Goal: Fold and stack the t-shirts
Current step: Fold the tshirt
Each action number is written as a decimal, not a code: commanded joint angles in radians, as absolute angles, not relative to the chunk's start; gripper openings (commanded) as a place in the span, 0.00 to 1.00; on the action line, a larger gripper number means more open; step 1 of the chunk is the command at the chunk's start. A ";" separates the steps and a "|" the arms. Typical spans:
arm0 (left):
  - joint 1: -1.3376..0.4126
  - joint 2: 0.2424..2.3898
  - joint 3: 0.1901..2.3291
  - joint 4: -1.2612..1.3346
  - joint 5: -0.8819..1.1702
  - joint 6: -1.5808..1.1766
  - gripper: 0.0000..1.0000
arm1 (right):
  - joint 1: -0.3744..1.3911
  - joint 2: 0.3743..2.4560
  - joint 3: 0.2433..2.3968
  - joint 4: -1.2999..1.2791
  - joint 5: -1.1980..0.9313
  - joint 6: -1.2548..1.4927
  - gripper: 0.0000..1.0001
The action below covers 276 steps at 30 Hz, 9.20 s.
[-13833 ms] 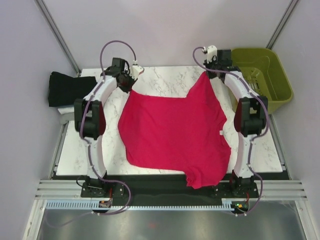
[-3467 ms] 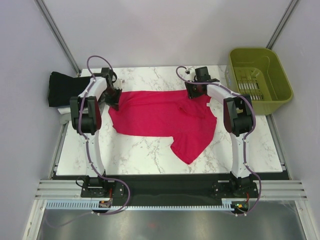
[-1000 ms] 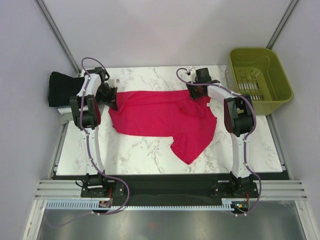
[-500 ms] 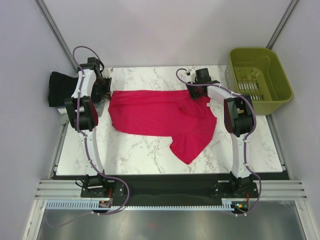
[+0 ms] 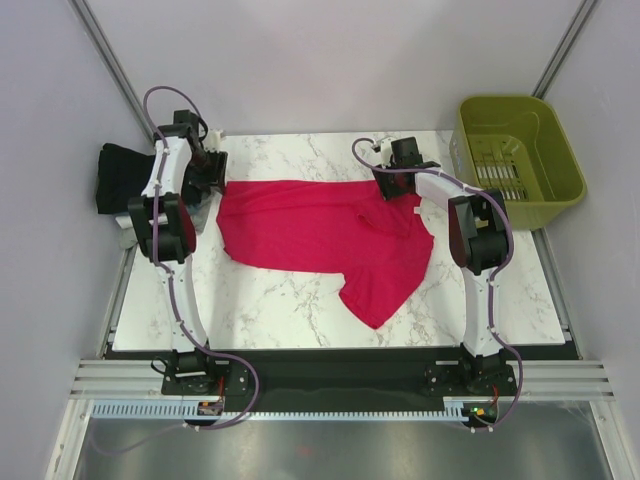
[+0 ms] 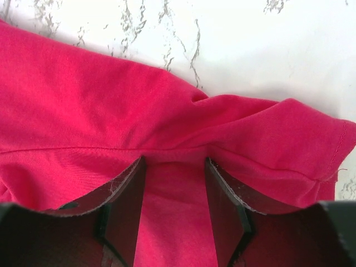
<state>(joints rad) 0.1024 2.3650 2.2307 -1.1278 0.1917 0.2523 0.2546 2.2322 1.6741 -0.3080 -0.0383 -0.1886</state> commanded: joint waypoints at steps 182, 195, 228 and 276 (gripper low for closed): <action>-0.018 1.850 1.321 -0.506 0.204 0.611 0.57 | 0.462 1.407 0.819 -0.644 -0.331 -1.081 0.62; -0.018 1.870 1.335 -0.526 0.181 0.580 0.56 | 0.460 1.494 0.808 -0.575 -0.296 -1.075 0.37; 0.034 1.916 1.290 -0.641 0.232 0.420 0.47 | 0.462 1.509 0.819 -0.525 -0.262 -0.973 0.00; 0.011 2.428 2.467 -1.186 0.353 0.390 0.02 | 0.156 2.236 2.115 -0.321 -0.170 -0.607 0.00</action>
